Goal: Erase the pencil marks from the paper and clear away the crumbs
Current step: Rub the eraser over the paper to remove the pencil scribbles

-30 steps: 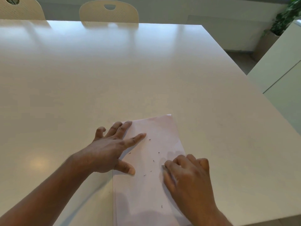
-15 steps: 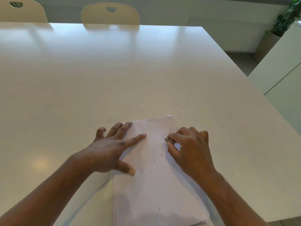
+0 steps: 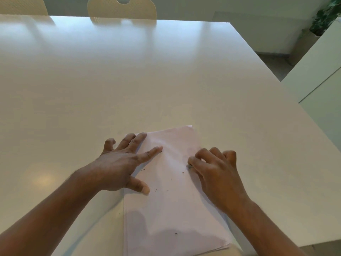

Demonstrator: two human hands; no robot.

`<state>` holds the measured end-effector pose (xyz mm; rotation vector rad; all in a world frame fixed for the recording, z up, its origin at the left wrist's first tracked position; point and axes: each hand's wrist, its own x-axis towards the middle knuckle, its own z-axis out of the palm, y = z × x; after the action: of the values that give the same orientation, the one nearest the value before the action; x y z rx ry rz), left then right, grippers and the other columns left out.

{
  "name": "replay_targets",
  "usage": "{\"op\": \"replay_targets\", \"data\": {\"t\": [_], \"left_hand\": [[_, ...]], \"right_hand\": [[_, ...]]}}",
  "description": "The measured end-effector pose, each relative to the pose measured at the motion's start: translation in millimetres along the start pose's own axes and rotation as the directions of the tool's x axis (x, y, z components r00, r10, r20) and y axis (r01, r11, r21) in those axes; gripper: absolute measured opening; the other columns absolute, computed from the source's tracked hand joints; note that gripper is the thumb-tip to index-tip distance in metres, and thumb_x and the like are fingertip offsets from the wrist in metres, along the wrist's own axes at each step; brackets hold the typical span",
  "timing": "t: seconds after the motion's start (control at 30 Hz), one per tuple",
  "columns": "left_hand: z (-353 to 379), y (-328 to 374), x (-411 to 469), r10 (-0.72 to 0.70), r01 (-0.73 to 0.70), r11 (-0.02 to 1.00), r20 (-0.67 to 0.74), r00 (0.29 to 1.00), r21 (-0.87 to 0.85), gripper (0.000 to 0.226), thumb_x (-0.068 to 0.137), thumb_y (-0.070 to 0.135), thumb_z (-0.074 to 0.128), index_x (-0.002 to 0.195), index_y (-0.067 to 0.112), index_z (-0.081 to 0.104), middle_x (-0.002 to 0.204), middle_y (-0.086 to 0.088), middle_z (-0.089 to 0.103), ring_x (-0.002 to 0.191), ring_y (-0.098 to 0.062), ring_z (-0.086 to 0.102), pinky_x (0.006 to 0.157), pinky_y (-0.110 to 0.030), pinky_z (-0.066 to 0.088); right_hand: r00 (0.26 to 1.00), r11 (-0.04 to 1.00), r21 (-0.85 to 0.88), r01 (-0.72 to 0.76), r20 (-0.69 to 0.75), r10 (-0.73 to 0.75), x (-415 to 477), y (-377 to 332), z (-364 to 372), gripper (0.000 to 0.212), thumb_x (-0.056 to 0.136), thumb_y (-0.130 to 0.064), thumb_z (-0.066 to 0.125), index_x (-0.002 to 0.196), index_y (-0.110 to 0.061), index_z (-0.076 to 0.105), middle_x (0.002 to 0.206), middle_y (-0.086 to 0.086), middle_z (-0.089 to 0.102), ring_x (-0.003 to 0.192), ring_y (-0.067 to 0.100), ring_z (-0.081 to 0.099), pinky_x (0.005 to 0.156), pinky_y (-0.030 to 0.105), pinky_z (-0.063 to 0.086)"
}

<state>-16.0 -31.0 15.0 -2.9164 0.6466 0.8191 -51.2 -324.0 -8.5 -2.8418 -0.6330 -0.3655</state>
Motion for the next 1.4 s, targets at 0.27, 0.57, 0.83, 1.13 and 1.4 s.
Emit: {"op": "replay_targets", "data": {"t": [0.27,0.57,0.83,1.13,1.4], "left_hand": [[-1.6,1.2,-0.6,-0.006,0.006,1.0,0.004,1.0,0.005,0.115,0.071,0.099,0.05,0.147,0.067,-0.03,0.167,0.003,-0.041,0.155,-0.022,-0.035,0.121,-0.057,-0.005],[-2.1,0.9,-0.9,-0.006,0.006,0.999,0.0,1.0,0.039,0.113,0.071,0.101,0.046,0.145,0.068,-0.033,0.166,0.003,-0.041,0.155,-0.023,-0.034,0.122,-0.057,-0.002],[0.3,-0.2,0.5,-0.006,0.007,0.999,-0.016,1.0,0.04,0.114,0.069,0.102,0.046,0.146,0.068,-0.031,0.167,0.005,-0.04,0.156,-0.022,-0.032,0.122,-0.056,-0.002],[-1.5,0.6,-1.3,-0.006,0.006,1.0,-0.015,1.0,0.02,0.113,0.07,0.099,0.049,0.145,0.07,-0.03,0.168,0.004,-0.039,0.156,-0.022,-0.032,0.122,-0.056,-0.004],[-0.3,-0.7,-0.2,0.005,-0.005,1.0,-0.027,1.0,-0.003,0.114,0.068,0.1,0.05,0.147,0.07,-0.026,0.169,0.005,-0.036,0.156,-0.02,-0.032,0.122,-0.057,-0.003]], "right_hand": [[1.0,1.0,-0.019,0.006,-0.022,-0.007,-5.6,5.5,-9.4,0.035,0.078,-0.013,0.091,0.1,-0.035,0.076,0.1,-0.015,0.07,0.085,0.018,0.062,0.075,0.039,0.027],[1.0,0.999,0.036,-0.012,0.009,0.011,45.9,-0.6,16.3,0.018,0.094,-0.017,0.074,0.099,-0.034,0.076,0.097,-0.012,0.069,0.086,0.017,0.058,0.074,0.037,0.017],[0.998,0.997,0.081,0.015,0.064,-0.02,-41.3,-5.5,-7.4,0.033,0.083,-0.014,0.086,0.106,-0.032,0.072,0.101,-0.015,0.065,0.085,0.016,0.058,0.074,0.04,0.03],[0.985,0.97,0.186,-0.159,-0.032,0.168,-34.7,-8.6,-5.7,0.014,0.094,-0.043,0.064,0.099,-0.037,0.076,0.087,-0.017,0.07,0.078,0.012,0.062,0.075,0.041,0.036],[0.952,0.936,0.184,-0.299,-0.013,0.307,-23.0,26.1,-16.9,0.016,0.091,-0.047,0.062,0.092,-0.04,0.077,0.084,-0.024,0.069,0.079,0.006,0.062,0.076,0.038,0.033]]}}
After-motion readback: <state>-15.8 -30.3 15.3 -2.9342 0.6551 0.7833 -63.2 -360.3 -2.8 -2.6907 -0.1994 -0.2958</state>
